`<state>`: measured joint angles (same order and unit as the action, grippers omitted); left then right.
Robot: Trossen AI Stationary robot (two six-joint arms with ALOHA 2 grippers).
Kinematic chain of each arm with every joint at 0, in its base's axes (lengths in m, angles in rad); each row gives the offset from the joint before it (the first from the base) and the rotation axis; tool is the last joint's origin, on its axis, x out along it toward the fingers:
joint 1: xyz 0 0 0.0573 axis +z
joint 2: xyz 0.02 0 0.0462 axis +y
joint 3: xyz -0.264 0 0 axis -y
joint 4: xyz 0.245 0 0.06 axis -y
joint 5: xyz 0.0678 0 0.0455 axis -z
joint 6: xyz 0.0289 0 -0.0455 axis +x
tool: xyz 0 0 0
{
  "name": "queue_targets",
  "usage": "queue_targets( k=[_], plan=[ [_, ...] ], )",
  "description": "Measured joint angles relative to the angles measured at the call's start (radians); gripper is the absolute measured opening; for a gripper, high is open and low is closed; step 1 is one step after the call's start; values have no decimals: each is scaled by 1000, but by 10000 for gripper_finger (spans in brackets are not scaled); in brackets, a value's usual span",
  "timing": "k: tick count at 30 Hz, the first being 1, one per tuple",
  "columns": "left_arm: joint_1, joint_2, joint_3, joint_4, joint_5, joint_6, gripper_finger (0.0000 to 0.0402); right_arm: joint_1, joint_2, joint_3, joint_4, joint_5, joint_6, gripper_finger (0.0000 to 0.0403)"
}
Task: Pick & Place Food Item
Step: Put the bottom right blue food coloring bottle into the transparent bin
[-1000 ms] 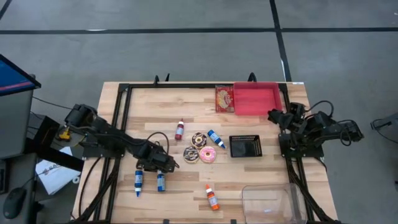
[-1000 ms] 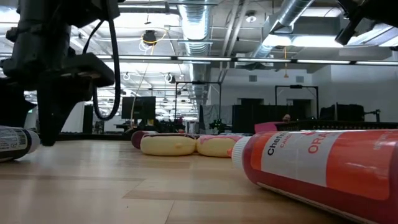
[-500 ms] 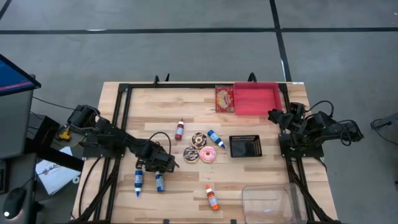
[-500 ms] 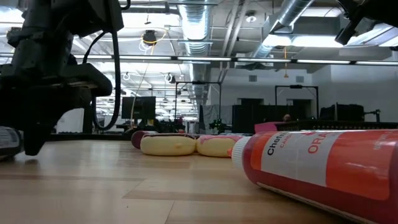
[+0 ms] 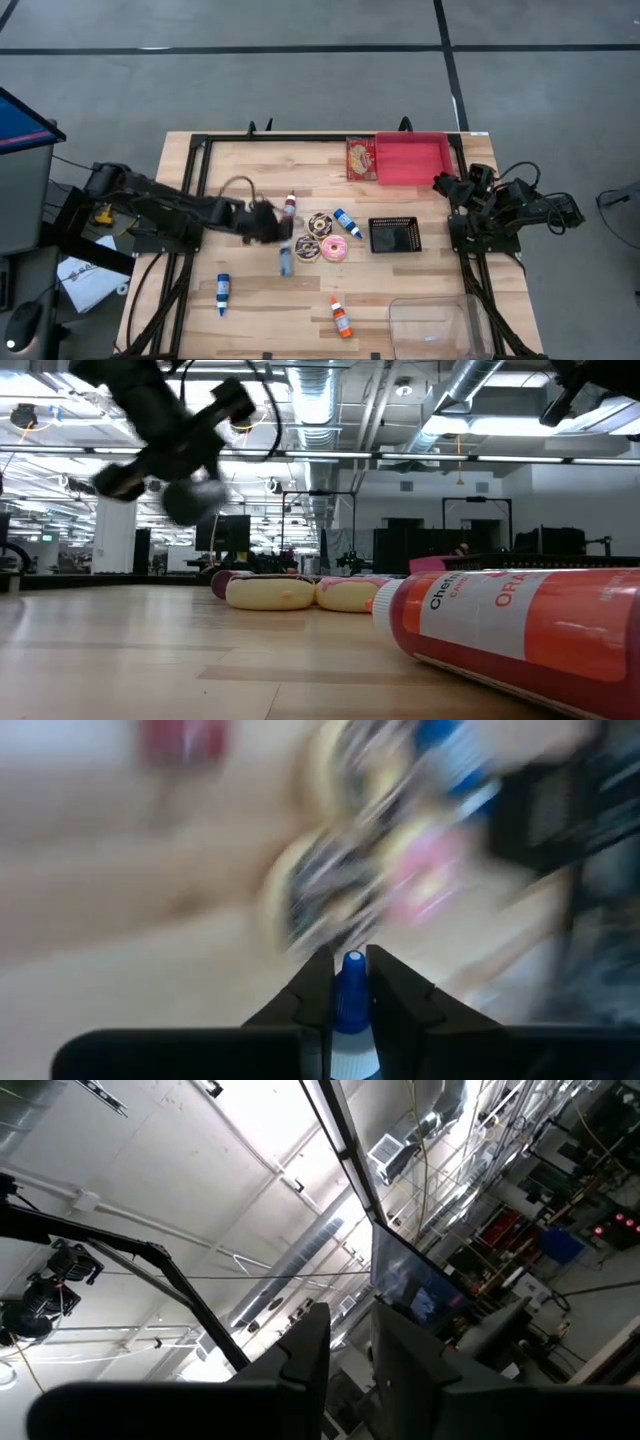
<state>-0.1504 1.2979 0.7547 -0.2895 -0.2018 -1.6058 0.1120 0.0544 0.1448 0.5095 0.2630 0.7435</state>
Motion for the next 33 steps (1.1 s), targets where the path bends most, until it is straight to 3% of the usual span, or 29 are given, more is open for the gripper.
queue_targets(
  k=[5, 11, 16, 22, 26, 33],
  plan=[
    [130, -93, 0, 301, -164, 185, 33, -1, 38, 18, -8, -34, -63, 71],
    [238, -54, 21, 761, -133, 569, 33, -1, 225, 164, -83, -132, -213, 96],
    [240, 38, 113, 843, -8, 769, 33, -37, 406, 337, -306, -107, -240, 175],
    [240, 166, 265, 878, 140, 914, 33, -90, 613, 528, -442, -115, -258, 274],
    [228, 208, 352, 883, 201, 1012, 33, -95, 742, 650, -542, -159, -287, 295],
    [206, 205, 392, 851, 186, 1117, 33, -92, 887, 816, -707, -174, -333, 295]
  ],
)
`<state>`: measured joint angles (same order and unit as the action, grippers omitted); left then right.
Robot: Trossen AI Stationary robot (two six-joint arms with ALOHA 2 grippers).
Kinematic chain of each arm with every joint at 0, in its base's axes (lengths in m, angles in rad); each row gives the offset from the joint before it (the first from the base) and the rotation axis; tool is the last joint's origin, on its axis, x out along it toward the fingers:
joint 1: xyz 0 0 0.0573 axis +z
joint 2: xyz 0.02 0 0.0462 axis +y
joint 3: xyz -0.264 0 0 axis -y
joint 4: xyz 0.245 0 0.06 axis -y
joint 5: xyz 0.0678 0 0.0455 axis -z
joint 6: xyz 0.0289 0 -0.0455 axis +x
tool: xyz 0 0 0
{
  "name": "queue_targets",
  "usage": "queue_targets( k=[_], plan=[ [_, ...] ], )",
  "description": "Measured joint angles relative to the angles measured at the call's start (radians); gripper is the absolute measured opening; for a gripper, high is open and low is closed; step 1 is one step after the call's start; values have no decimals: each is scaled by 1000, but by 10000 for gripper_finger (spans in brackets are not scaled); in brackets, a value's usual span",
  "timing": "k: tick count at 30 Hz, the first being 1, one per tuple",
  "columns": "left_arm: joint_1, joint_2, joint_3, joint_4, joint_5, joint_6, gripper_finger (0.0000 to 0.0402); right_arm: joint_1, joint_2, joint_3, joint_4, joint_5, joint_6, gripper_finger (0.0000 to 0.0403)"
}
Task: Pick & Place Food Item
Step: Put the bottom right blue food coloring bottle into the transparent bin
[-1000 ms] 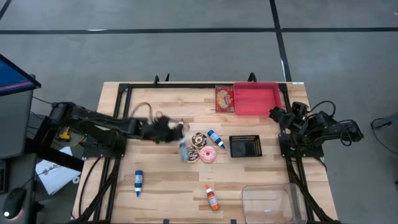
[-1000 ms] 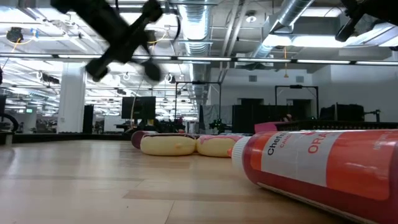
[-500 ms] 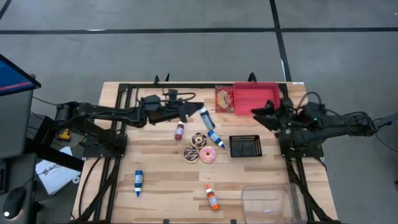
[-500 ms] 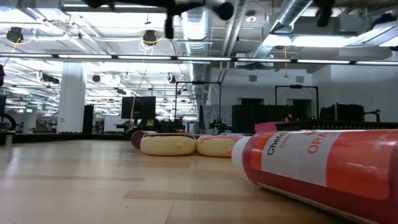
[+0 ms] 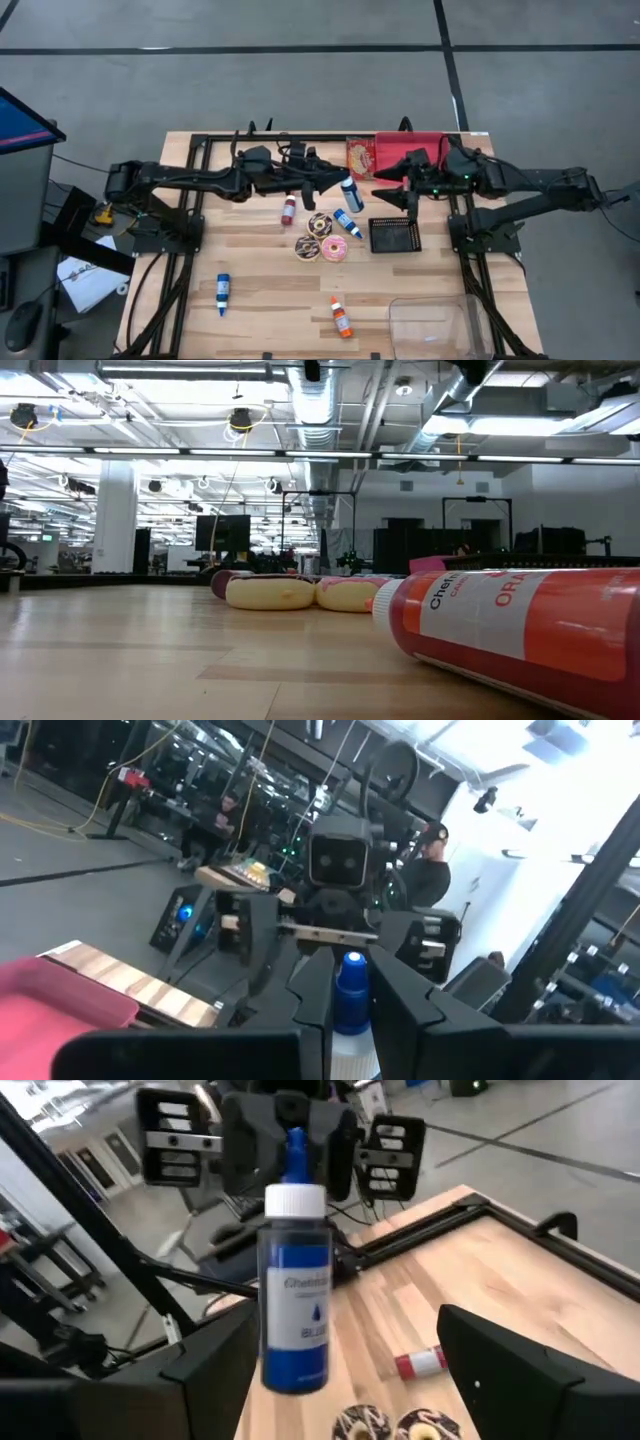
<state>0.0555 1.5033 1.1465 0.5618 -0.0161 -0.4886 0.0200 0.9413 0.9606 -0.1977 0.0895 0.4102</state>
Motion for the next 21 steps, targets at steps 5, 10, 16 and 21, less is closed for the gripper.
queue_targets(
  k=[5, 10, 16, 21],
  plan=[
    [-20, -5, 0, -16, -17, 19, 33, 0, 62, 59, 4, -42, -2, 295],
    [-31, -6, 0, -16, -36, 22, 33, 13, 146, 88, 8, -62, 2, 295],
    [-31, -6, 0, -12, -37, 34, 33, 24, 246, 129, 28, -66, 10, 295],
    [-36, -6, 0, -5, -36, 36, 33, 25, 279, 161, 28, -68, 8, 293]
  ],
)
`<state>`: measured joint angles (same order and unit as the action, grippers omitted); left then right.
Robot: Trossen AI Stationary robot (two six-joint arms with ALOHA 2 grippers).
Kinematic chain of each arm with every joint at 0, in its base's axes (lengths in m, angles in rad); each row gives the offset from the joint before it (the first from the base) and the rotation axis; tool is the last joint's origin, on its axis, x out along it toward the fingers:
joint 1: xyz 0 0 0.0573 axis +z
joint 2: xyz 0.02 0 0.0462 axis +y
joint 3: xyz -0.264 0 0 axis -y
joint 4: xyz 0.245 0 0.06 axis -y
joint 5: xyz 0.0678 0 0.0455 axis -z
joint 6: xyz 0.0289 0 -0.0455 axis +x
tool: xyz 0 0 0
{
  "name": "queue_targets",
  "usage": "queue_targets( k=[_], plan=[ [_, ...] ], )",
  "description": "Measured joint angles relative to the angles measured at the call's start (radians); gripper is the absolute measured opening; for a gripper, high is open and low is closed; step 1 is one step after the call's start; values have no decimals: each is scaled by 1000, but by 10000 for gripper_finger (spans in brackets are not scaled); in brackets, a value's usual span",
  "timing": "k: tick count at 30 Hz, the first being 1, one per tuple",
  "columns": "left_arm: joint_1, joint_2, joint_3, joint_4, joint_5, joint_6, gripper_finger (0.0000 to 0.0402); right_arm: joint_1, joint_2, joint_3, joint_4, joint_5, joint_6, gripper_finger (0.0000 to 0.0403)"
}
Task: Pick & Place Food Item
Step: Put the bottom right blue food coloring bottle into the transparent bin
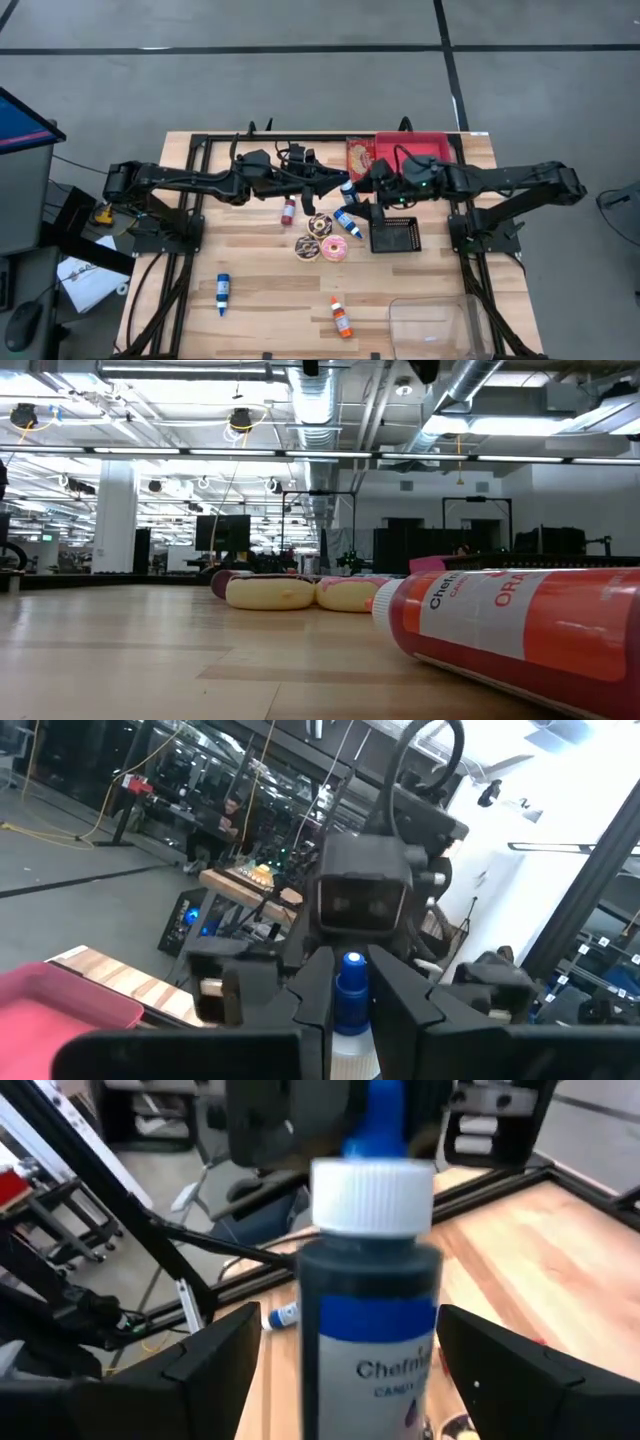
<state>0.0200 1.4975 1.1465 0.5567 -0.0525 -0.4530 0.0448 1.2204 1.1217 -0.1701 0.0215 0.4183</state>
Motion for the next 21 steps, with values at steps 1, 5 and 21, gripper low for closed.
queue_targets(
  k=[1, 5, 21],
  plan=[
    [-1, 0, 0, 0, 0, 0, 33, 0, -1, 2, 1, 0, 0, 290],
    [-2, 0, 0, -1, 0, 0, 33, -1, -8, 2, -4, -1, 0, 273],
    [-1, 0, 0, 10, 47, -1, 42, -1, -3, 2, -14, -51, -9, 86]
  ],
)
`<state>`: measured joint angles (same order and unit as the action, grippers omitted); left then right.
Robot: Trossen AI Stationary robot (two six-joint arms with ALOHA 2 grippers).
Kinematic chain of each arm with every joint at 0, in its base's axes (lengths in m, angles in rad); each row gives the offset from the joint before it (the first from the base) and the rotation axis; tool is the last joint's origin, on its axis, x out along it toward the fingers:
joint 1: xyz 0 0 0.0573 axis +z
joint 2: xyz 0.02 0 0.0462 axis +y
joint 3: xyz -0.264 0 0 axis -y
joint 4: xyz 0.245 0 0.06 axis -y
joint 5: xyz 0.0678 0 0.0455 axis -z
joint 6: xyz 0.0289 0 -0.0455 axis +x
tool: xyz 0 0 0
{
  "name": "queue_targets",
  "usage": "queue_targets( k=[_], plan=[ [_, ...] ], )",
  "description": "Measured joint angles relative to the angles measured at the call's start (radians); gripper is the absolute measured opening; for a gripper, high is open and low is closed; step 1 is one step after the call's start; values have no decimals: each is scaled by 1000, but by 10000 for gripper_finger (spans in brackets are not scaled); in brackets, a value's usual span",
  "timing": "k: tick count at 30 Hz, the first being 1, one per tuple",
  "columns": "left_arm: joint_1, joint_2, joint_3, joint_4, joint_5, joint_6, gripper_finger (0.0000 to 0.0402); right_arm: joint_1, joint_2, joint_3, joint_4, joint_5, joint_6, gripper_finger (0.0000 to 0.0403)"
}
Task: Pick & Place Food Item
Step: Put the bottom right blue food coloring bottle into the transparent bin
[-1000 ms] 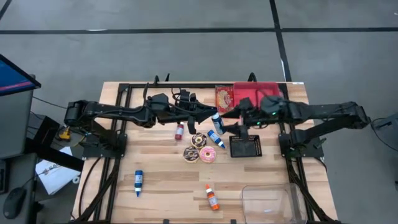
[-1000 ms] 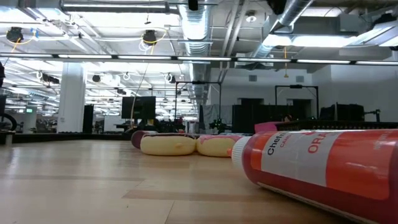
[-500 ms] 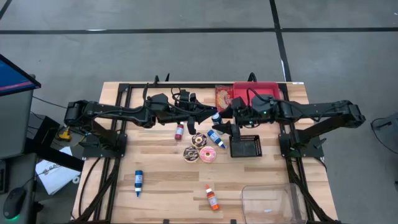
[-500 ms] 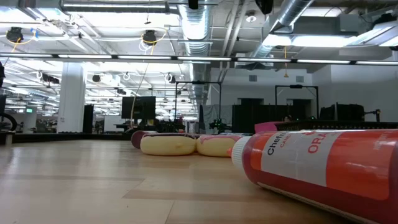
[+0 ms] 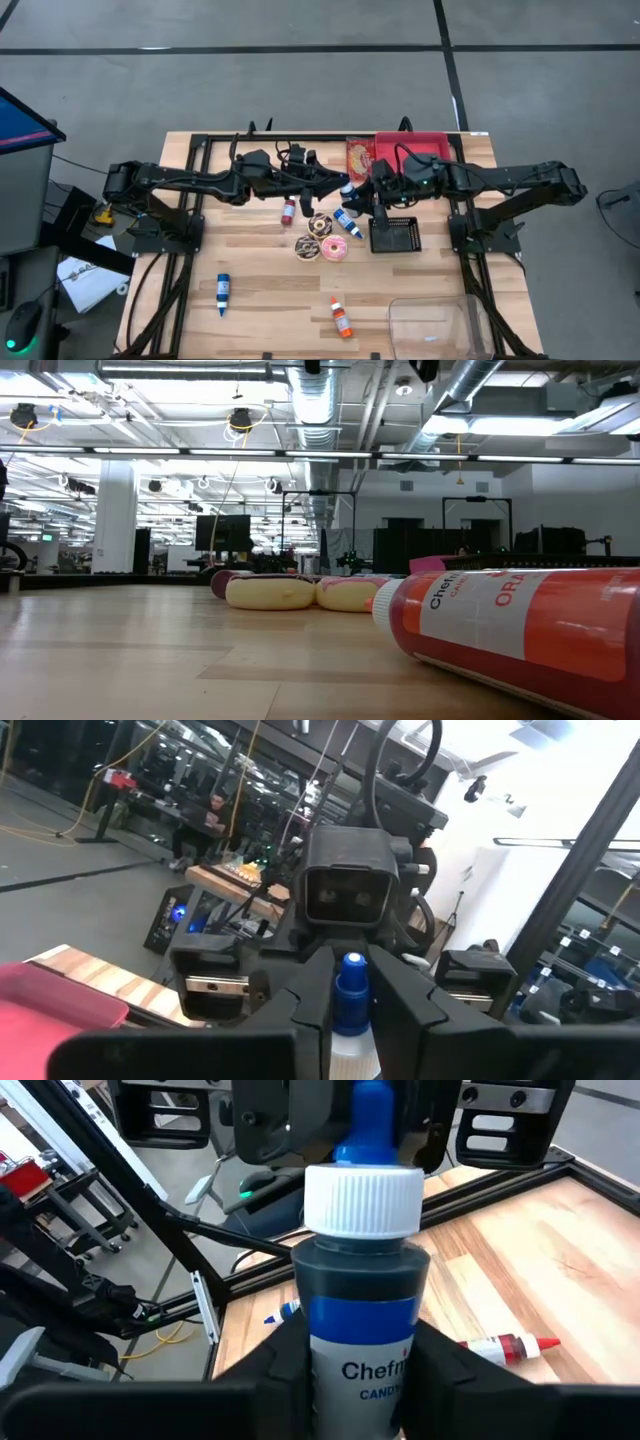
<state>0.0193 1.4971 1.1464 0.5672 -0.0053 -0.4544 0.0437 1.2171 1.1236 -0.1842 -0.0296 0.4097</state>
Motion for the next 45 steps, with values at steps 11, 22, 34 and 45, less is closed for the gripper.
queue_targets(
  k=[11, 22, 34, 45],
  plan=[
    [24, -76, 0, 140, 31, 59, 119, -2, 0, -2, -51, 1, 10, 109],
    [150, -373, 0, -311, 5, 211, 156, 176, -26, -1, -493, -179, 240, 108],
    [121, -522, -176, -495, 2, 109, 159, 795, -7, -1, -588, 39, 1048, 108],
    [82, -520, -349, -292, 3, 27, 159, 994, 270, -1, -545, 43, 1734, 108]
  ],
)
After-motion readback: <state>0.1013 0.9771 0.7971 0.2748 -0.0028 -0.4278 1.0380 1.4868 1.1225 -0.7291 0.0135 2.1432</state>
